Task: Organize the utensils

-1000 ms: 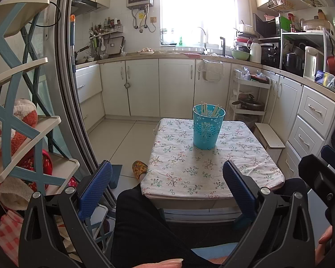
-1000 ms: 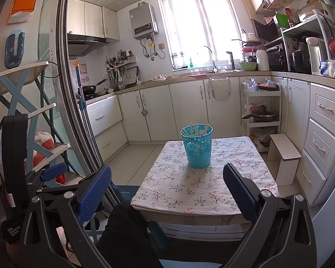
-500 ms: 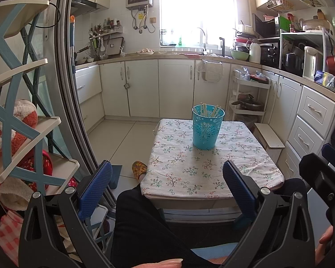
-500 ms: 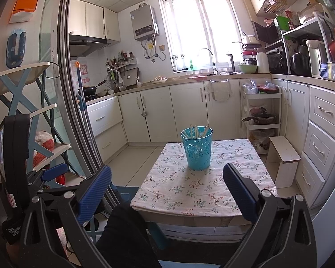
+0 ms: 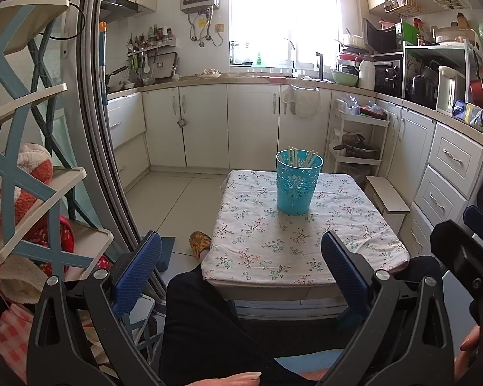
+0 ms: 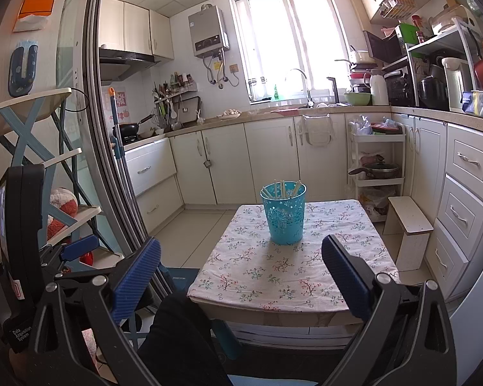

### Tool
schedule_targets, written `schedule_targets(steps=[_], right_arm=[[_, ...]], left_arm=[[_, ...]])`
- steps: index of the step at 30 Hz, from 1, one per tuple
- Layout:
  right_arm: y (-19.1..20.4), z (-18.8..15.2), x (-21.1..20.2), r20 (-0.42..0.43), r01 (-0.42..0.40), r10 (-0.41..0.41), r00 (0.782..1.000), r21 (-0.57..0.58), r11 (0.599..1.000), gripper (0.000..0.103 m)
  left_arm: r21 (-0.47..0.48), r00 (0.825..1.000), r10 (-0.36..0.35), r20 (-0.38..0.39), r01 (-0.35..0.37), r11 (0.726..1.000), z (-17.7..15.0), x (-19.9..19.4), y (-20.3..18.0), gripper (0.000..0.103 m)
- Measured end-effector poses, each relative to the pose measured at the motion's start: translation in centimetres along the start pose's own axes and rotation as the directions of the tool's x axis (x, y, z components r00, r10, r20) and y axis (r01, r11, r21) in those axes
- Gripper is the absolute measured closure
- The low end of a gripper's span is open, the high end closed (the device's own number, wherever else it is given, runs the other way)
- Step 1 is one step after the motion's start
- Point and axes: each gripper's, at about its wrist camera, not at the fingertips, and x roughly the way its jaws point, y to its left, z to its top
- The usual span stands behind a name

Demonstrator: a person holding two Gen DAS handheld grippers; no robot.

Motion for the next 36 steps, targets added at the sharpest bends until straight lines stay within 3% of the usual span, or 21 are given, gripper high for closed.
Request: schedule_targets(steps=[36], right_arm=[[-0.28,0.02,0.03,-0.005,-0.002,0.002,1.0,-0.001,1.0,0.007]], left_arm=[[0.0,1.0,-0.002,-0.004,0.002,1.0,-0.03,-0.05,-0.24,0.008]])
